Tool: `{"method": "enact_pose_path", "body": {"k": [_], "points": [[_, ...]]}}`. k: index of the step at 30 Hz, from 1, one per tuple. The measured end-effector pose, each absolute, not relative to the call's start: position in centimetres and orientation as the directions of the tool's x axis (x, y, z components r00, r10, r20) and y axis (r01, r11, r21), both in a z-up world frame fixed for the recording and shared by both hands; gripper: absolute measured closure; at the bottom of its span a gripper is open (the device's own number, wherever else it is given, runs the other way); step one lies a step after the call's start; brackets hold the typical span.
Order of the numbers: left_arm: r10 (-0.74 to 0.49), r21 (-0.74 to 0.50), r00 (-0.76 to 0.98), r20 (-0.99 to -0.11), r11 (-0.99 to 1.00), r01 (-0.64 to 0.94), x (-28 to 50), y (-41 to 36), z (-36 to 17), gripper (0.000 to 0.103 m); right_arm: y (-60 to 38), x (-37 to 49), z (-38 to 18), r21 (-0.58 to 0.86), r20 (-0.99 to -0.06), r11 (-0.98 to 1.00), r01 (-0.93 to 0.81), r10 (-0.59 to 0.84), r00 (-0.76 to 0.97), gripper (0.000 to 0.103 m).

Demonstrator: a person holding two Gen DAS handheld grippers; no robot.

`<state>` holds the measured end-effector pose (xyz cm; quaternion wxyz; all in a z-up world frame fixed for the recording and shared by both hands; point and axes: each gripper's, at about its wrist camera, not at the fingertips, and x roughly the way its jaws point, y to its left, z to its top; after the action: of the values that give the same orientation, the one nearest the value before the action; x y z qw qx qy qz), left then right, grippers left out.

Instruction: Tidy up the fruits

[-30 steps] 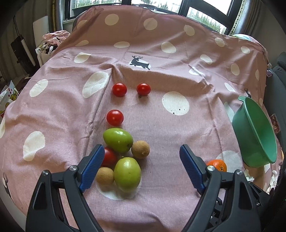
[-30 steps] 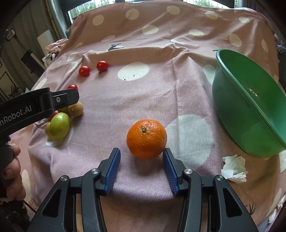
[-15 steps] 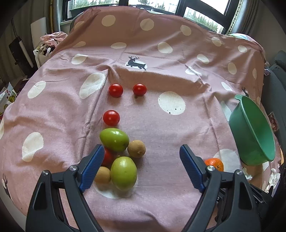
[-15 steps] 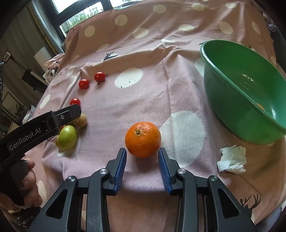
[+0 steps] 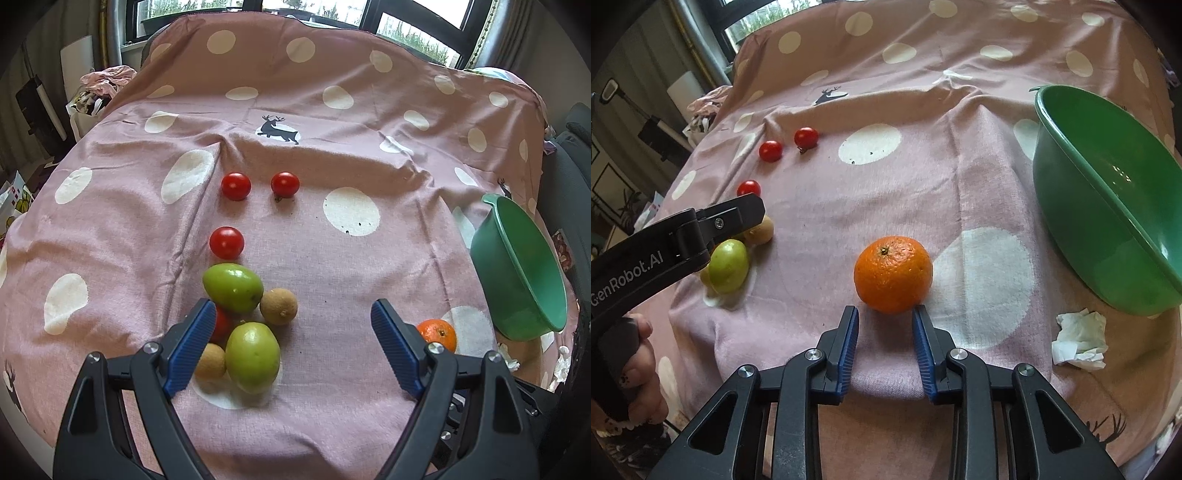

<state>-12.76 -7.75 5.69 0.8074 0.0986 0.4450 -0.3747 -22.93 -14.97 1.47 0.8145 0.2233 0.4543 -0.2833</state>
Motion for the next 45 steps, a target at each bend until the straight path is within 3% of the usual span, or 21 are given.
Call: {"method": "enact_pose_path", "body": {"k": [3,5,6,16,25,33,35,36,37,39,45], "points": [[-0.516,-0.173,0.325,-0.792,0.701,0.692,-12.8,-7.8,5.7,0.017,-15.1,-22.5,1.3,0.086,-0.87,0.761,0.643,-0.257,0.42,0.071],[-0.519,-0.177,0.324,-0.791,0.701,0.691,-12.7,-7.8,5.7,0.017,-15.4,-22.5,1.3,0.079,-0.872,0.761,0.644,-0.26,0.414,0.086],[-0.521,-0.179,0.324,-0.79,0.7,0.691,-12.7,-7.7,5.8,0.017,-15.6,-22.4,1.2,0.089,-0.876,0.76,0.644,-0.249,0.414,0.101],[-0.531,-0.199,0.322,-0.784,0.706,0.679,-12.2,-7.2,6.1,0.017,-17.1,-19.7,4.6,0.17,-0.836,0.784,0.598,-0.206,0.508,0.102],[-0.557,-0.228,0.294,-0.776,0.684,0.693,-12.4,-7.1,6.5,0.018,-18.4,-22.4,4.7,0.29,-0.85,0.705,0.647,-0.121,0.513,0.102],[-0.55,-0.235,0.28,-0.786,0.686,0.688,-12.2,-7.1,6.1,0.018,-19.6,-21.4,4.9,0.286,-0.864,0.674,0.681,-0.126,0.488,0.1],[-0.545,-0.243,0.28,-0.79,0.699,0.673,-11.8,-6.8,5.9,0.018,-20.6,-20.1,5.5,0.267,-0.859,0.672,0.691,-0.16,0.487,0.097],[-0.544,-0.25,0.28,-0.791,0.705,0.664,-11.5,-6.6,5.9,0.018,-21.1,-19.3,5.8,0.26,-0.855,0.672,0.693,-0.172,0.489,0.085],[-0.543,-0.255,0.28,-0.792,0.711,0.656,-11.3,-6.5,5.9,0.018,-21.7,-18.3,6.0,0.256,-0.853,0.671,0.696,-0.182,0.49,0.066],[-0.536,-0.265,0.284,-0.795,0.727,0.633,-10.6,-6.1,5.8,0.018,-22.9,-16.3,6.2,0.253,-0.844,0.668,0.7,-0.201,0.497,0.048],[-0.511,-0.265,0.301,-0.805,0.764,0.589,-9.2,-5.5,5.5,0.019,-25.7,-10.8,3.9,0.32,-0.824,0.654,0.686,-0.165,0.542,0.049]]}}
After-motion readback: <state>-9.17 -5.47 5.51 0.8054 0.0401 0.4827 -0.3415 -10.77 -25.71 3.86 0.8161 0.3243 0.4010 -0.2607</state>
